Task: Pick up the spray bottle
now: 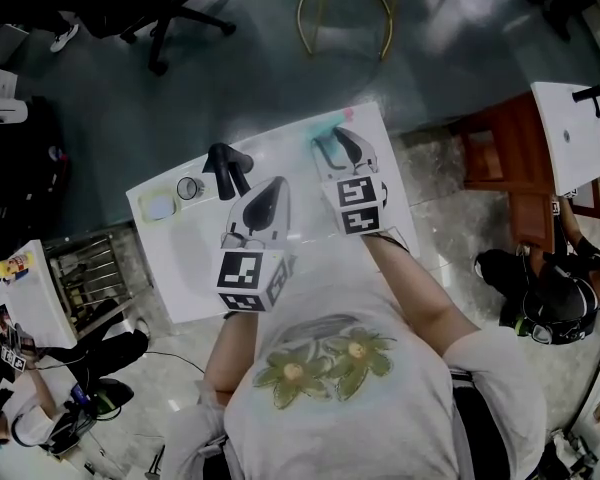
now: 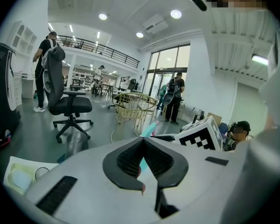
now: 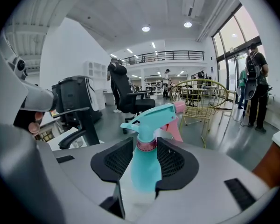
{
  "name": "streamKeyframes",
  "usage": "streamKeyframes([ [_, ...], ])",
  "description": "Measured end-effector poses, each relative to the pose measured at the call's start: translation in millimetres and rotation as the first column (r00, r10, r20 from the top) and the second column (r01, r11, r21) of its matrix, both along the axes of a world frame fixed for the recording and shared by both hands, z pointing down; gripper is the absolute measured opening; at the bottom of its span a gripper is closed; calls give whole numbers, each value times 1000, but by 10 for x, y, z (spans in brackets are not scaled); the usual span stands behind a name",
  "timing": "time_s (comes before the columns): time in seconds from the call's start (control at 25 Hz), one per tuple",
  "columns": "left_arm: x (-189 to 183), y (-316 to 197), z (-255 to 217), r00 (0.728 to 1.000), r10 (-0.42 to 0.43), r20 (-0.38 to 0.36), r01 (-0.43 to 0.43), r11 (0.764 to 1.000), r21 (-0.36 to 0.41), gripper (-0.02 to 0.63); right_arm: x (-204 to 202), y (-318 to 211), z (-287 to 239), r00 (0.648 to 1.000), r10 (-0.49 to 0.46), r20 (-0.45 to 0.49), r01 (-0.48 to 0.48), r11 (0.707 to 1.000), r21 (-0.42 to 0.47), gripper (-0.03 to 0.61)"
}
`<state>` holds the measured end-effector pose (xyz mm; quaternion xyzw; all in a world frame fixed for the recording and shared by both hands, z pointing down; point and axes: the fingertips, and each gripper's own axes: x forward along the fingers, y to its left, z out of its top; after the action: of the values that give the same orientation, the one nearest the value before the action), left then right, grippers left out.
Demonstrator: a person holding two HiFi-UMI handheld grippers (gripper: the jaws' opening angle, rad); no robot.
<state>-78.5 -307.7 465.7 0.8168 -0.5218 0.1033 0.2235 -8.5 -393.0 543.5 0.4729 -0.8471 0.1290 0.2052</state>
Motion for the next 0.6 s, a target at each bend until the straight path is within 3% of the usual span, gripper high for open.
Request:
streamKeyframes([
  [0.6,-18,-24,18,1000,-3,8,3,1000,-10,9,-6,-58,-18,999,-13,-37,14,1000,21,137],
])
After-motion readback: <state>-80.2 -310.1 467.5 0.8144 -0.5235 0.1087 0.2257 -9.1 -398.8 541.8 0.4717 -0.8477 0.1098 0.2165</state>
